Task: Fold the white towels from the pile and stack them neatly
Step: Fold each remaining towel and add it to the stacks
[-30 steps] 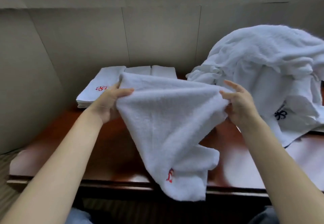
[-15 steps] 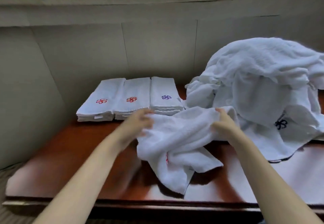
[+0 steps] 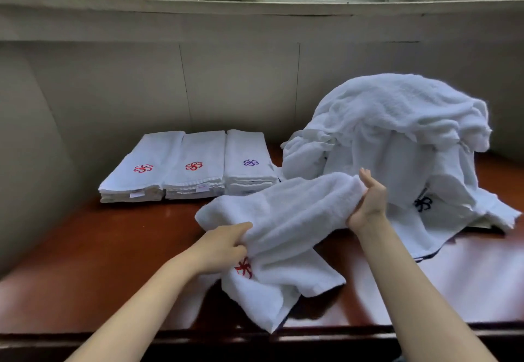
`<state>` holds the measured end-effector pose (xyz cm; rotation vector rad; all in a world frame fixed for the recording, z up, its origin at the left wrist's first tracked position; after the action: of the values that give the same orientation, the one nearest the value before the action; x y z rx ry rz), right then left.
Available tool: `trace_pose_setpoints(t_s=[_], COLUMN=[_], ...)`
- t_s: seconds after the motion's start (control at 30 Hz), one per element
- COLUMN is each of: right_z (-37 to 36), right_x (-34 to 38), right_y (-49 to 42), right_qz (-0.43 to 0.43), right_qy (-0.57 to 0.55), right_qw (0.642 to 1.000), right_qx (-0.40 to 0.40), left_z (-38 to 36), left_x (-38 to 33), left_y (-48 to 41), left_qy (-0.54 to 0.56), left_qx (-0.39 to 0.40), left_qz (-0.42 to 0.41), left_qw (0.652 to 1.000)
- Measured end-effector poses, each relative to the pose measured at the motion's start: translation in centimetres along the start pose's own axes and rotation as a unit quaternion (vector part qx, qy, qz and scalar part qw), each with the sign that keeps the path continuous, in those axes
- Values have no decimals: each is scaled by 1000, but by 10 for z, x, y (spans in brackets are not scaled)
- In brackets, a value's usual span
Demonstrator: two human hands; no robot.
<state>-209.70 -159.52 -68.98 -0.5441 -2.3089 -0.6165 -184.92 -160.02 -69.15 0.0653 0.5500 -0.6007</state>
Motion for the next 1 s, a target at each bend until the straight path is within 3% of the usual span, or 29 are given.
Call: trace_pose_setpoints(t_s=[0.1,0.2,0.27,0.37,0.4,0.53,0.6,0.7,0.8,0.87,0.93,1.0], right_z=[-1,-23,-40,-62,-65,-79,-89,-106,-119,-118,-111,-106], right_x=[7,2,-19,-55,-62,-49,-35,-13,23,40,53,71], right_y=[6,29,49,95,105,126,139,145,127,115,105,86], right_qz=[26,77,38,-58,-69,-76,-79,-54,-16,-20,-37,-16], right_qy=[-22,180,266,344,368,356,349,404,496,582,649,720], right_qw=[999,976,946,869,842,812,790,761,735,679,627,591], right_qx=[23,90,179,352,389,456,498,504,462,447,430,364], left_z=[-33,-46,-28,38,48,34,30,34,76,121,175,228], left_x=[-25,-42,-47,-36,-35,-74,-96,-97,-81,-70,-65,-68], left_y=[18,21,8,-11,-13,-13,-10,-14,-22,-28,-30,-25], left_qy=[248,187,210,257,261,204,118,180,343,351,208,-15], left_qx=[150,186,101,-167,-180,56,113,153,58,-60,-203,-330], left_qz=[25,-45,-42,-8,-9,-86,-153,-98,-42,-37,-64,-94], left_qw=[957,963,972,952,948,974,975,967,937,934,955,939])
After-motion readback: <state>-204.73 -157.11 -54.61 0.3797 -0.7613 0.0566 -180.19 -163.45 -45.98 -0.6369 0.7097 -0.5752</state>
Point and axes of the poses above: each hand's wrist, its own y-axis away from the middle knuckle, its own z-axis out of the back of the hand, x = y × z, the point moved 10 cm from there along -y, towards the middle knuckle, and after that the axes turned 11 degrees about -x, right-handed, at the moved point
